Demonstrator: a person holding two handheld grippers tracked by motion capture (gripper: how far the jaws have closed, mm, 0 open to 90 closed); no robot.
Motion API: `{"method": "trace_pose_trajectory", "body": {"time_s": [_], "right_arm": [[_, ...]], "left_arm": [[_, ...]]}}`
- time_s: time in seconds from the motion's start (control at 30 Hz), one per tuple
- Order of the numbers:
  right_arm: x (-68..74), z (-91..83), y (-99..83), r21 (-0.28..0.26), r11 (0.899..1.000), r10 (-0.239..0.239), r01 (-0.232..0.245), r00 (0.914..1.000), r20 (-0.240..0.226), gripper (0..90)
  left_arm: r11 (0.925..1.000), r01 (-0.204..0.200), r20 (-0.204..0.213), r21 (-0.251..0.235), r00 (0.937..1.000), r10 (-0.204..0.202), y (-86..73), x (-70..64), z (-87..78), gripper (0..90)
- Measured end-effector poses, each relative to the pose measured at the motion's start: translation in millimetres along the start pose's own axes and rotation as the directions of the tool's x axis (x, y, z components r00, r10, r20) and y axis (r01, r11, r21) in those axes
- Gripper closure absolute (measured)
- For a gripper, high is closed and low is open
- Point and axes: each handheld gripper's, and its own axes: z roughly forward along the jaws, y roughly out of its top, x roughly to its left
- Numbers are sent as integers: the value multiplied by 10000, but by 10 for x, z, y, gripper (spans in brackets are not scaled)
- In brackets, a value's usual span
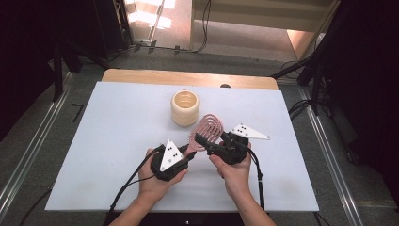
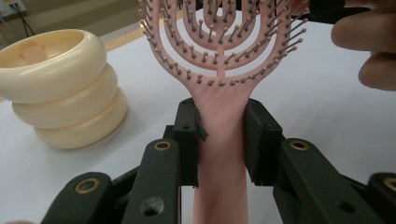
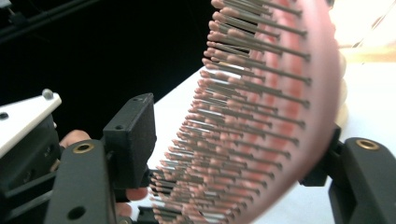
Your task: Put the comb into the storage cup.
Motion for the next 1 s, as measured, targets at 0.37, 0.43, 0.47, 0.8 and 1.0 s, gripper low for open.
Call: {"method": "trace_pose_trajectory", "body": {"time_s": [0.37,0.43,0.47,0.8,1.0], "right_arm": [[-37,0,-21,-149,9983,551,-555,9981,-267,483],[-57,-7,-26,-217,9975,667,-673,9974,-272,542],[-67,-11,-30,-243,9965,789,-798,9963,-340,549],[-80,-20,-28,-199,9961,832,-856,9913,-1017,623],[-47,-52,-10,-315,9990,282,-310,9959,-859,624]], "left_arm": [[9999,-161,-41,-40,9999,161,-2,-55,19,709],[9998,-182,-69,-57,9998,182,-3,-61,19,709],[9997,-232,-98,-17,9997,232,-2,-63,22,710],[9990,-75,18,-443,10000,76,-52,-38,29,683],[9963,329,569,-790,9980,-285,-24,-17,-17,295]]}}
